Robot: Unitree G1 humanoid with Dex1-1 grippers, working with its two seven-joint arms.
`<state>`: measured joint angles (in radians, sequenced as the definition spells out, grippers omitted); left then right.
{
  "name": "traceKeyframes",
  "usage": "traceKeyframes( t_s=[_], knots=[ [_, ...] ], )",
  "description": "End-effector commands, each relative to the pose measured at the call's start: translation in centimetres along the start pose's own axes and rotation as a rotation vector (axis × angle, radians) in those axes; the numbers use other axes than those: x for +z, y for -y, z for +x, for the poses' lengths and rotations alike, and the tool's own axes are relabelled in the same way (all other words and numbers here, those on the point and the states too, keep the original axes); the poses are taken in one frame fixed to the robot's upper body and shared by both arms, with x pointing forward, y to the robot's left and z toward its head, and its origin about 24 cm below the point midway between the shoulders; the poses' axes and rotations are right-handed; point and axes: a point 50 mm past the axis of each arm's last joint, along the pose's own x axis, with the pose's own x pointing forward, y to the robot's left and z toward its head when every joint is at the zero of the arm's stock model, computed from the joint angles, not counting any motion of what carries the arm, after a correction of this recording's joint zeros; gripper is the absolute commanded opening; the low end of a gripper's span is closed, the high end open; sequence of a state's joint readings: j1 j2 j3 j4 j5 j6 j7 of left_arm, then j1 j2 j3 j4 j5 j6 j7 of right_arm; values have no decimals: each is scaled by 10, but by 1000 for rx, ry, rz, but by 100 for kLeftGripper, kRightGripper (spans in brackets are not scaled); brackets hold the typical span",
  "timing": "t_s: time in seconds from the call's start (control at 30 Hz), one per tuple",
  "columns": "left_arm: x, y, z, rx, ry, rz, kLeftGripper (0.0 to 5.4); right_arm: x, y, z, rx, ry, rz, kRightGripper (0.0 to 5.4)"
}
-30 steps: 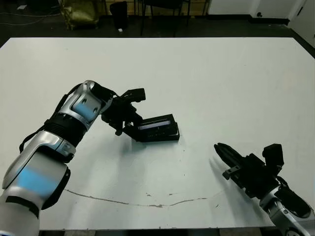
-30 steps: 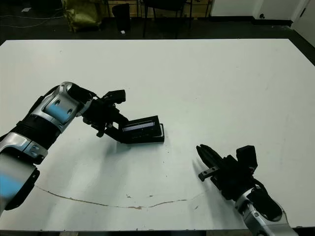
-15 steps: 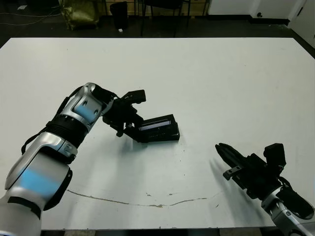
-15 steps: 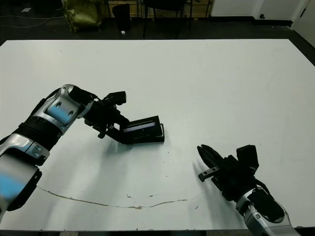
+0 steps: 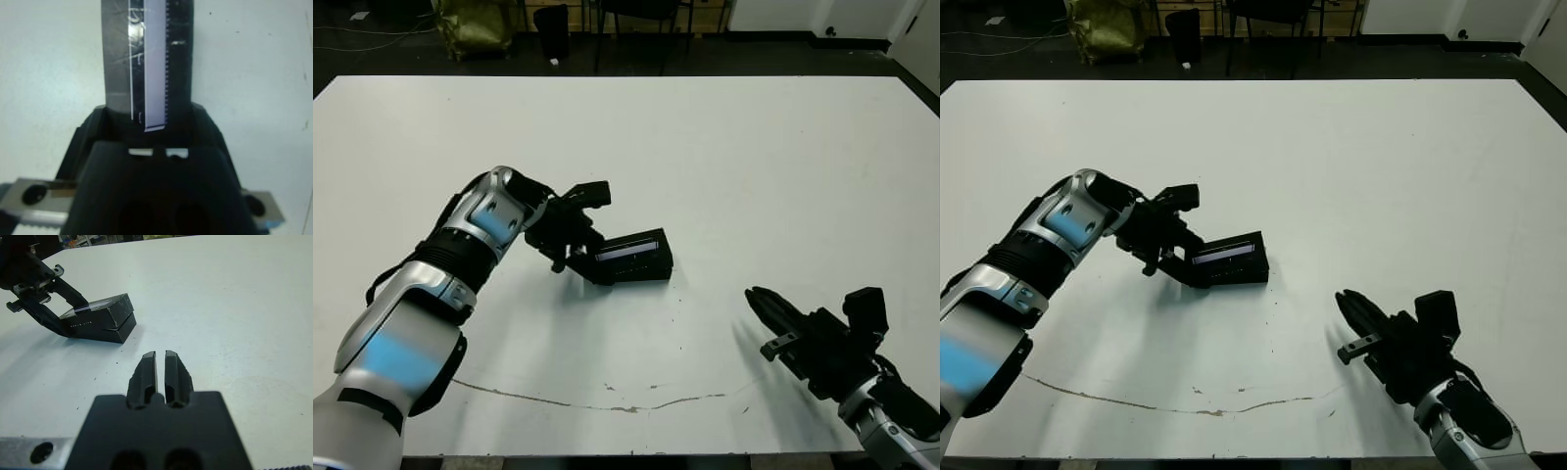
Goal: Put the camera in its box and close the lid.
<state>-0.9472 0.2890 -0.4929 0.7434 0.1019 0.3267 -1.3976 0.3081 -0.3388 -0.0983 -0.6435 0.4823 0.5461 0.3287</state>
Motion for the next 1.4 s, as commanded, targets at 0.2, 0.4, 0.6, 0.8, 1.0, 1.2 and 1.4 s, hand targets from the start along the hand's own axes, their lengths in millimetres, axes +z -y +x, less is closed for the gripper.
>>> traceKeyframes(
  t_s=[0.2, 0.4, 0.6, 0.8, 1.0, 1.2, 1.4],
  knots=[
    [-5, 4, 13, -41, -45, -25, 226, -4, 0, -2, -16, -39, 8, 0],
    [-1, 3, 15, -55, -47, -9, 226, -6, 0, -2, -6, -31, 8, 0],
    [5, 3, 20, -67, -60, 9, 226, -7, -2, -4, -19, -33, 19, 0],
    [9, 2, 23, -62, -71, 68, 226, -7, -3, -6, -21, -34, 33, 0],
    [15, 2, 27, -18, -108, 143, 225, -7, -2, -6, -19, -22, 28, 0],
    [16, 3, 27, -5, -132, 230, 223, -8, 0, -6, -16, -23, 31, 0],
    [14, 3, 28, -9, -146, 266, 223, -11, 2, -6, -11, -25, 35, 0]
  ],
)
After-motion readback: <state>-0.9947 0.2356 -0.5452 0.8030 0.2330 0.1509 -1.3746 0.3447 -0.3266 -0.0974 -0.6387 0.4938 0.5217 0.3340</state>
